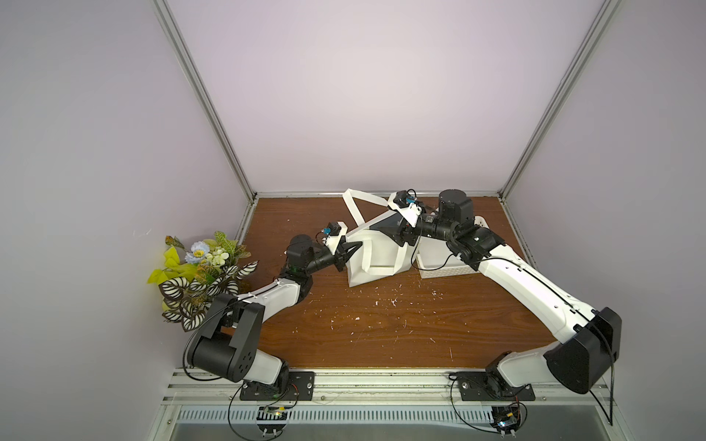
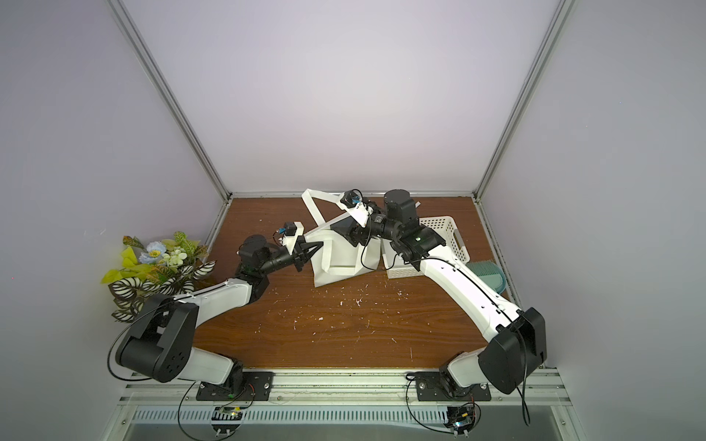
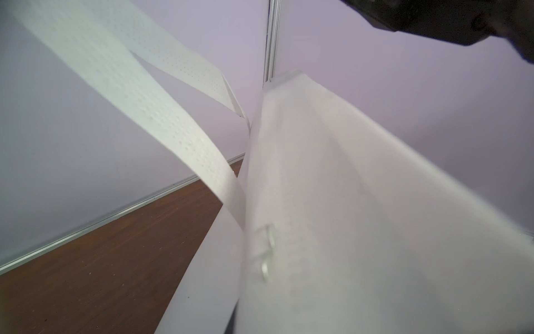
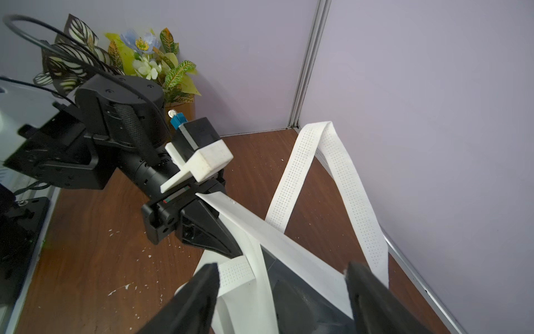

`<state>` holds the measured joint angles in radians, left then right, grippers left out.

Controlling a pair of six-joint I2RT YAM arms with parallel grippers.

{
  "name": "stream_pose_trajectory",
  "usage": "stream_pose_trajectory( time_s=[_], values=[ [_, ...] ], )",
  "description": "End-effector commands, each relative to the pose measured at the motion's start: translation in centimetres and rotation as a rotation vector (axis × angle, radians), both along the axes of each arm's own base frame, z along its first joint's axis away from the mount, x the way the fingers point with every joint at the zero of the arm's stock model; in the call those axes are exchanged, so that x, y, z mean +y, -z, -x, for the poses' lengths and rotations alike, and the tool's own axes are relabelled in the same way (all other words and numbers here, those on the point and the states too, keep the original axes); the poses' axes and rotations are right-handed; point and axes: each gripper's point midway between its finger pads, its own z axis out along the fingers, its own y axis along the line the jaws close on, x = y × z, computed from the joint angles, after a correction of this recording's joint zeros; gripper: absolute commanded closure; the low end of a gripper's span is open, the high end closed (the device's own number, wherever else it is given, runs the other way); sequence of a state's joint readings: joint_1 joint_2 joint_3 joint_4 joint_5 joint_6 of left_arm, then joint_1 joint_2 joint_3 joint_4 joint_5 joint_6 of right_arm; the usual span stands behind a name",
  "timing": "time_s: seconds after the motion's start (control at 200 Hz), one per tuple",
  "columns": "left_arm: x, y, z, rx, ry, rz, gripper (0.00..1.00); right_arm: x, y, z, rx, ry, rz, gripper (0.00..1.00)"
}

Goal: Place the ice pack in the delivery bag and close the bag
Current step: Close the delivery bag at the center of the board.

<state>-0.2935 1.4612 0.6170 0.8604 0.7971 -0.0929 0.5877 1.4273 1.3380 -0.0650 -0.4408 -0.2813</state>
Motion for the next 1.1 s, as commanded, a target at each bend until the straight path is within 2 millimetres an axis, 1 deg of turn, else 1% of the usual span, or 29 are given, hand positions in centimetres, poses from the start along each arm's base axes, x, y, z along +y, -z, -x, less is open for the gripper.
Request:
stream_pose_trajectory(
  time_s=[0.0, 0.085, 0.155, 0.17, 0.2, 0.275, 0.31, 0.365, 0.385, 0.405, 0.44, 0.485, 0.555, 0.58, 0.661, 0.736, 0.796, 0.861, 0.891, 0.931, 0.961, 1.096],
  values=[
    [-0.3, -1.5, 0.3, -0.035, 0.011, 0.009, 0.91, -0.2, -2.6, -0.4, 0.055, 0.064, -0.134, 0.30],
    [-0.3, -1.6, 0.3, -0.038, 0.005, 0.010, 0.90, -0.3, -2.6, -1.5, 0.104, 0.120, -0.158, 0.36],
    [-0.3, -1.6, 0.2, -0.035, 0.006, 0.010, 0.90, -0.5, -2.2, -2.2, 0.133, 0.162, -0.139, 0.32],
    [-0.3, -1.5, 0.2, -0.033, 0.008, 0.010, 0.90, -0.8, -1.9, -2.7, 0.134, 0.196, -0.130, 0.32],
    [-0.3, -1.5, 0.2, -0.032, 0.008, 0.010, 0.90, -1.2, -1.7, -3.1, 0.136, 0.229, -0.117, 0.32],
    [-0.3, -1.5, 0.2, -0.032, 0.008, 0.009, 0.91, -2.1, -0.8, -3.1, 0.145, 0.271, -0.090, 0.32],
    [-0.3, -1.4, 0.2, -0.029, 0.008, 0.009, 0.90, -2.2, -0.3, -2.7, 0.153, 0.262, -0.079, 0.33],
    [-0.4, -1.4, 0.2, -0.029, 0.011, 0.009, 0.90, -1.9, 0.7, -1.4, 0.176, 0.203, -0.048, 0.34],
    [-0.4, -1.4, 0.2, -0.028, 0.013, 0.010, 0.90, -1.7, 1.2, -0.9, 0.188, 0.180, -0.035, 0.41],
    [-0.4, -1.4, 0.2, -0.028, 0.014, 0.010, 0.90, -1.6, 1.7, -0.6, 0.198, 0.168, -0.020, 0.45],
    [-0.4, -1.4, 0.1, -0.024, 0.013, 0.011, 0.90, -1.3, 2.4, 0.3, 0.221, 0.127, -0.003, 0.48],
    [-0.5, -1.3, 0.0, -0.023, 0.016, 0.011, 0.90, -1.1, 3.1, 1.1, 0.238, 0.104, 0.013, 0.49],
    [-0.6, -1.2, -0.1, -0.017, 0.016, 0.012, 0.90, -0.4, 4.1, 2.7, 0.250, 0.041, 0.018, 0.62],
    [-0.7, -1.2, -0.2, -0.015, 0.019, 0.012, 0.90, -0.2, 4.6, 3.0, 0.256, 0.035, 0.019, 0.64],
    [-0.9, -1.1, -0.1, -0.011, 0.032, 0.014, 0.87, 0.3, 6.4, 3.2, 0.279, 0.043, 0.038, 0.66],
    [-1.2, -1.1, 0.0, -0.008, 0.047, 0.015, 0.83, 0.1, 7.5, 2.2, 0.280, 0.099, 0.048, 0.74],
    [-1.4, -0.9, 0.2, -0.006, 0.060, 0.013, 0.78, -0.7, 8.2, 0.7, 0.254, 0.193, 0.060, 0.75],
    [-1.4, -0.6, 0.1, -0.001, 0.058, 0.010, 0.75, -1.4, 8.2, -0.3, 0.212, 0.254, 0.057, 0.78],
    [-1.4, -0.5, 0.0, 0.000, 0.058, 0.008, 0.71, -1.7, 8.1, -0.7, 0.194, 0.275, 0.050, 0.80],
    [-1.5, -0.3, 0.1, 0.003, 0.063, 0.006, 0.62, -1.8, 8.0, -1.0, 0.178, 0.283, 0.046, 0.83],
    [-1.6, -0.2, 0.1, 0.006, 0.069, 0.006, 0.58, -1.9, 7.9, -1.1, 0.171, 0.285, 0.044, 0.83],
    [-1.9, 0.3, -0.3, 0.016, 0.079, 0.001, 0.53, -2.0, 8.6, -1.9, 0.165, 0.301, 0.064, 0.84]
  ],
)
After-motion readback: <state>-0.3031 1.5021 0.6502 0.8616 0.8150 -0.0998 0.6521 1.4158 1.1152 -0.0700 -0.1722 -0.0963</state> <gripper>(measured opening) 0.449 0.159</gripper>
